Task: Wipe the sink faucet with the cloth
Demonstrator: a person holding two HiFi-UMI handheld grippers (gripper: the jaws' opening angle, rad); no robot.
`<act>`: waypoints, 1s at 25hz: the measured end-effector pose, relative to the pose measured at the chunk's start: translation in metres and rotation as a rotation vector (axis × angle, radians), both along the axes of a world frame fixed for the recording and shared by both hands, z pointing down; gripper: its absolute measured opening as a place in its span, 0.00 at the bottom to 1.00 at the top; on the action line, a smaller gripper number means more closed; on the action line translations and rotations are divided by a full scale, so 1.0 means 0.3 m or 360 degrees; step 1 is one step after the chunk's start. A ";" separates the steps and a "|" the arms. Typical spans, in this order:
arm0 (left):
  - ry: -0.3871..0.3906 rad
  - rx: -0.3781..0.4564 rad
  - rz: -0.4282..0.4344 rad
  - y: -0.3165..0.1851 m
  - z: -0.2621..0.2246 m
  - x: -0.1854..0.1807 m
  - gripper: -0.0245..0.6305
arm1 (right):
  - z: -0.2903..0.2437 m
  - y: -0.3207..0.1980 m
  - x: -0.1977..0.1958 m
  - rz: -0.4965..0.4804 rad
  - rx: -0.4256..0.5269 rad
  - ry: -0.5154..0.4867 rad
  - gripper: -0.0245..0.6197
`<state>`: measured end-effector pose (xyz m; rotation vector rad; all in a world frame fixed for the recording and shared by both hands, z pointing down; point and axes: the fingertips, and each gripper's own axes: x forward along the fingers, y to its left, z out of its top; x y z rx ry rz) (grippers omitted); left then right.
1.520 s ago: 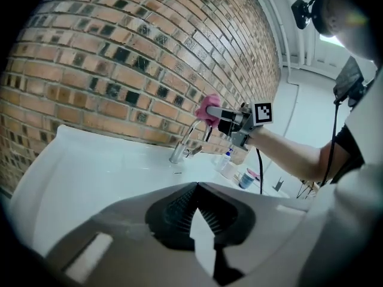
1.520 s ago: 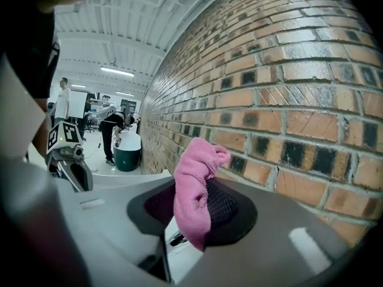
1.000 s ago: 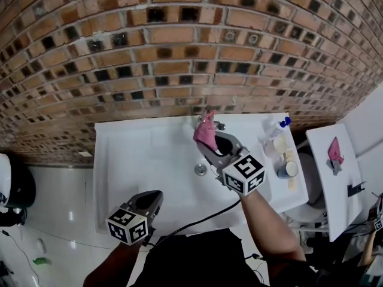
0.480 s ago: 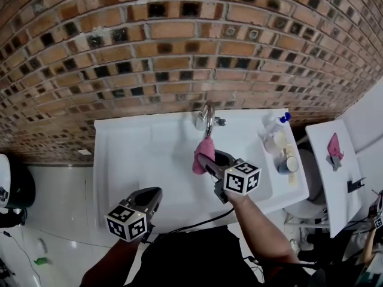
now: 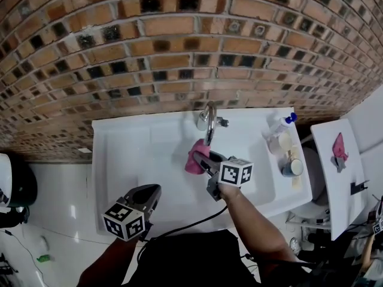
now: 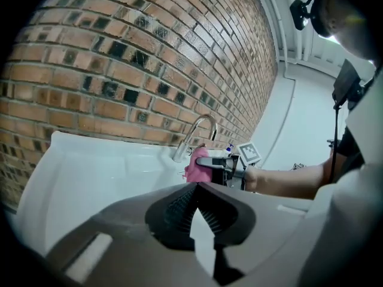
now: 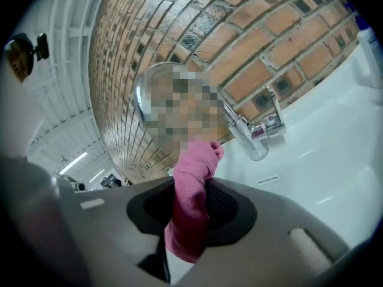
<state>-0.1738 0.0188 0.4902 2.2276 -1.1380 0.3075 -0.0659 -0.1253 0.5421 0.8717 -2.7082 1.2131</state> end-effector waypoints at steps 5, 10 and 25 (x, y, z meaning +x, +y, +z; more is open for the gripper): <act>-0.0026 -0.0033 -0.0065 -0.040 0.016 -0.046 0.05 | 0.090 -0.136 -0.050 0.0084 -0.0170 -0.0155 0.22; -0.0026 -0.0074 -0.0144 -0.072 0.037 -0.080 0.05 | 0.164 -0.222 -0.092 0.0108 -0.0244 -0.0232 0.22; -0.0057 -0.0211 -0.0197 -0.117 0.109 -0.109 0.05 | 0.169 -0.367 -0.102 0.0230 -0.0319 -0.0531 0.22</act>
